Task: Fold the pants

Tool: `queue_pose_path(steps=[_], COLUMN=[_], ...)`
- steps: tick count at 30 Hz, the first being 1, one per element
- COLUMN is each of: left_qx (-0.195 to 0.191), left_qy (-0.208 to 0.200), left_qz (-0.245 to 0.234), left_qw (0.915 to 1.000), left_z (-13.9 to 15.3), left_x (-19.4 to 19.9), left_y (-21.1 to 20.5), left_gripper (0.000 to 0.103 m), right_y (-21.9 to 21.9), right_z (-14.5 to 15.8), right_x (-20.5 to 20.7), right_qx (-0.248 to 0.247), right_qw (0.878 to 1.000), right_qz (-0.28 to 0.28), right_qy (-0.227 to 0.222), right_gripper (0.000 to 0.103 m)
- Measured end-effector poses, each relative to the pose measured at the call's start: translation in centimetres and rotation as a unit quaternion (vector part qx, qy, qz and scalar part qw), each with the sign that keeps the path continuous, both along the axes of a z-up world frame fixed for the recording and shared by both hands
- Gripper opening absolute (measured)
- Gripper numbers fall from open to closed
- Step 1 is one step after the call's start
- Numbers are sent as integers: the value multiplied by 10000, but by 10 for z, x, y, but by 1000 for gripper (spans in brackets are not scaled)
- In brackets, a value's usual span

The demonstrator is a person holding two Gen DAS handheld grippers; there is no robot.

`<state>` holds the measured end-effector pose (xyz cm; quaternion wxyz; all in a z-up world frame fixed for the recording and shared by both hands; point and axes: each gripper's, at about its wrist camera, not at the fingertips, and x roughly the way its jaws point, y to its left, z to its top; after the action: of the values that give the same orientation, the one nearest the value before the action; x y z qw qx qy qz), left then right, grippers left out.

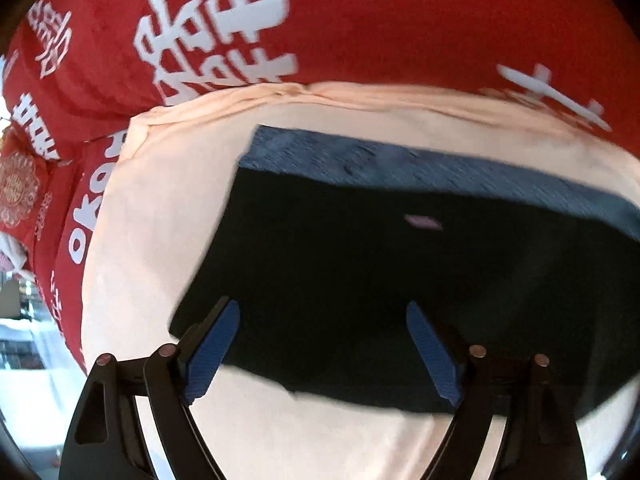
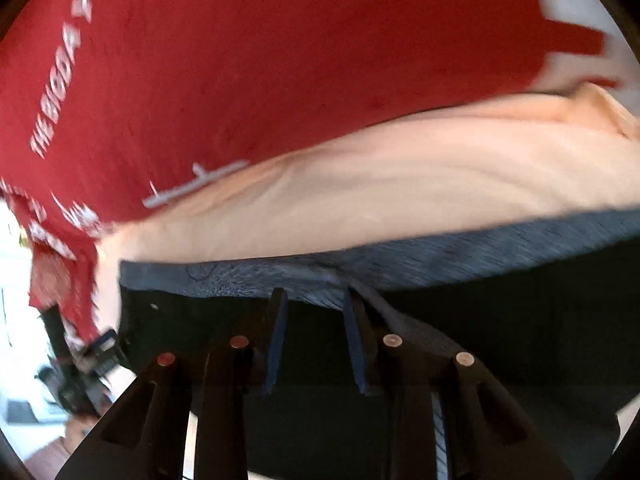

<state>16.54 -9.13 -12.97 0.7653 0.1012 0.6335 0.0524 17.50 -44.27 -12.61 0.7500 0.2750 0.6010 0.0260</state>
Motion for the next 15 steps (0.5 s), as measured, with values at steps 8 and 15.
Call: queue_pose_path(steps=[8,15], left_qx=[-277,-622], left_qy=[251,145], left_qz=[-994,-1977], left_qw=[9943,9782], left_z=[15,23], left_x=[-33,-46], left_y=[-64,-124], left_gripper=[87,87], right_y=[-33,-58], right_z=[27,27], right_x=[-80,-160], right_qx=[199,127], right_qw=[9993,9934], right_qz=[-305,-1122], right_qy=[33,224], right_gripper=[50,50])
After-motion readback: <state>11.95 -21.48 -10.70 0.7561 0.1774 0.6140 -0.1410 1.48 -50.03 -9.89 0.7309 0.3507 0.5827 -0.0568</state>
